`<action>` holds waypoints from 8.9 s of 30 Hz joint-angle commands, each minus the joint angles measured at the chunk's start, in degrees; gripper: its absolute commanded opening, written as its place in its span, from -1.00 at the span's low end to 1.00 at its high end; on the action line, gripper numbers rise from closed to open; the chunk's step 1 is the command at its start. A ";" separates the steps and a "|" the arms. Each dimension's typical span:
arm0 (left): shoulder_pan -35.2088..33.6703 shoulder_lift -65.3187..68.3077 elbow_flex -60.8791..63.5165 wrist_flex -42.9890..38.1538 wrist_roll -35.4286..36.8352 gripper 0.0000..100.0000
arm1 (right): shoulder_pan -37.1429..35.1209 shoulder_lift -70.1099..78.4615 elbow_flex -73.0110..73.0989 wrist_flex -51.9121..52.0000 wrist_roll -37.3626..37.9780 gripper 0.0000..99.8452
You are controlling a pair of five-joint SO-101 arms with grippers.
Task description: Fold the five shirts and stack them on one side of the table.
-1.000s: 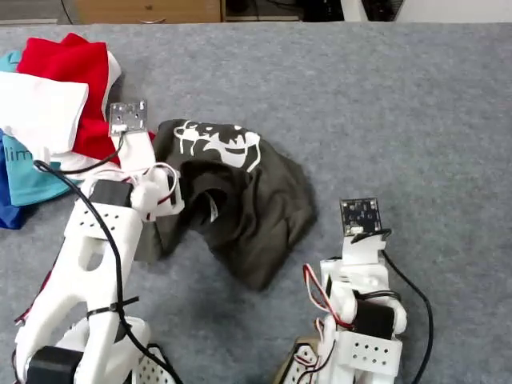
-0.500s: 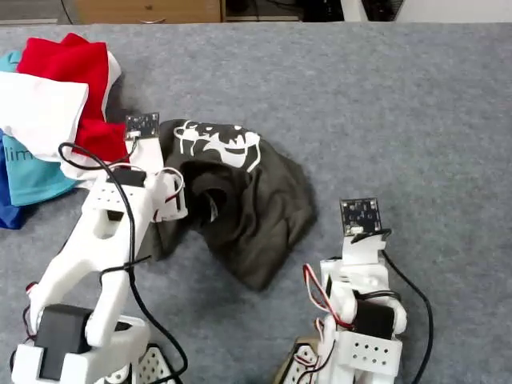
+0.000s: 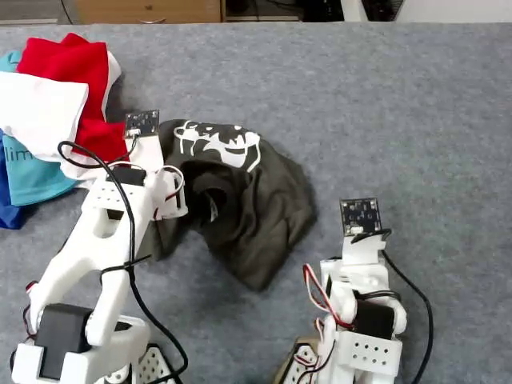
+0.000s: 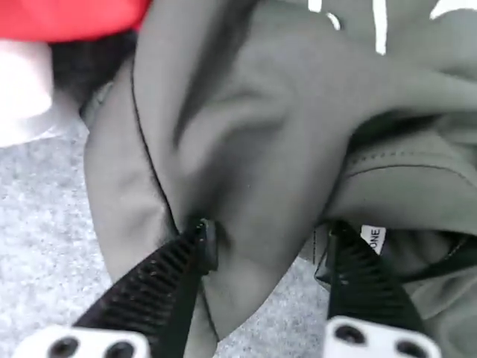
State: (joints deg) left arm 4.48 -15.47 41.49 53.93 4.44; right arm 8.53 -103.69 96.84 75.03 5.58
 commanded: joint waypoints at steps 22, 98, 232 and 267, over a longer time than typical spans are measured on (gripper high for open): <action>0.09 20.97 -11.43 1.23 -1.85 -0.51 | -0.22 -4.97 -0.04 0.35 -0.53 -0.99; 1.76 -5.05 -6.86 12.31 -3.52 -0.79 | -0.22 -4.97 -0.04 0.35 -0.53 -0.99; -38.24 -38.99 35.25 1.05 -20.13 -0.45 | -13.76 -4.26 -8.31 -27.25 16.44 -0.52; -38.33 -38.99 35.69 1.14 -20.13 -0.45 | -27.56 138.24 -108.26 -9.32 -9.41 -0.61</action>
State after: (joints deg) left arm -33.32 -53.63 77.45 55.60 -15.60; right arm -20.57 29.93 -4.09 65.01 -3.21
